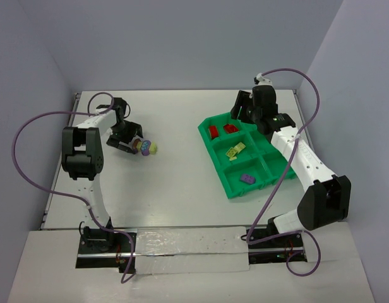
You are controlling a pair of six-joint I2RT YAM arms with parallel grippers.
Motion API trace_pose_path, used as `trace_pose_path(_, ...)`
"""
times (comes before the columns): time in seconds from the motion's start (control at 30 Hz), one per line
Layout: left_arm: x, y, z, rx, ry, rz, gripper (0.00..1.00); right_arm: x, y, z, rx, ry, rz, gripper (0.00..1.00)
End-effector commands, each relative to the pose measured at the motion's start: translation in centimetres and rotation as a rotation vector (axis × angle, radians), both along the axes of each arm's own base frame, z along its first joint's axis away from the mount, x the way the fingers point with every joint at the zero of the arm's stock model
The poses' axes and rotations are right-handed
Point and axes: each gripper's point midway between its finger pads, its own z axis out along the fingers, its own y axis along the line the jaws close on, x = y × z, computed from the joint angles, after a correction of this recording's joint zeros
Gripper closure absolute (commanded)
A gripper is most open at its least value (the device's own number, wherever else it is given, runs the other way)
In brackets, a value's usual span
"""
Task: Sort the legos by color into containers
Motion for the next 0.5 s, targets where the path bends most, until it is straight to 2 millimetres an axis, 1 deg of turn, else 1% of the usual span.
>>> trace_pose_path(0.0, 0.6, -0.2, 1.1, -0.021, -0.037, 0.015, 0.15, -0.3, 0.2, 1.6, 0.003, -0.043, -0.001, 0.31)
trace_pose_path(0.07, 0.3, -0.2, 1.0, -0.018, -0.034, 0.02, 0.2, -0.3, 0.2, 1.7, 0.005, -0.042, -0.003, 0.31)
trace_pose_path(0.17, 0.2, -0.2, 1.3, -0.021, -0.039, 0.025, 0.3, -0.3, 0.4, 1.9, 0.004, -0.046, 0.001, 0.31)
trace_pose_path(0.2, 0.1, -0.1, 1.4, -0.019, -0.039, 0.023, 0.38, -0.4, 0.5, 1.9, 0.004, -0.046, 0.003, 0.31)
trace_pose_path(0.23, 0.0, -0.1, 1.6, -0.015, -0.042, 0.021, 0.43, -0.5, 0.7, 2.0, 0.002, -0.048, 0.007, 0.31)
trace_pose_path(0.3, 0.1, 0.2, 2.3, -0.002, -0.055, 0.014, 0.59, -0.7, 1.0, 2.1, -0.003, -0.045, 0.016, 0.31)
trace_pose_path(0.33, 0.1, 0.2, 2.9, 0.0, -0.066, 0.009, 0.63, -0.7, 1.1, 2.2, -0.005, -0.046, 0.019, 0.31)
trace_pose_path(0.43, 0.1, 0.3, 4.2, 0.004, -0.09, -0.01, 0.79, -1.1, 1.7, 2.2, -0.011, -0.04, 0.044, 0.31)
trace_pose_path(0.47, 0.1, 0.3, 4.9, 0.004, -0.105, -0.019, 0.86, -1.4, 2.3, 2.1, -0.01, -0.033, 0.062, 0.31)
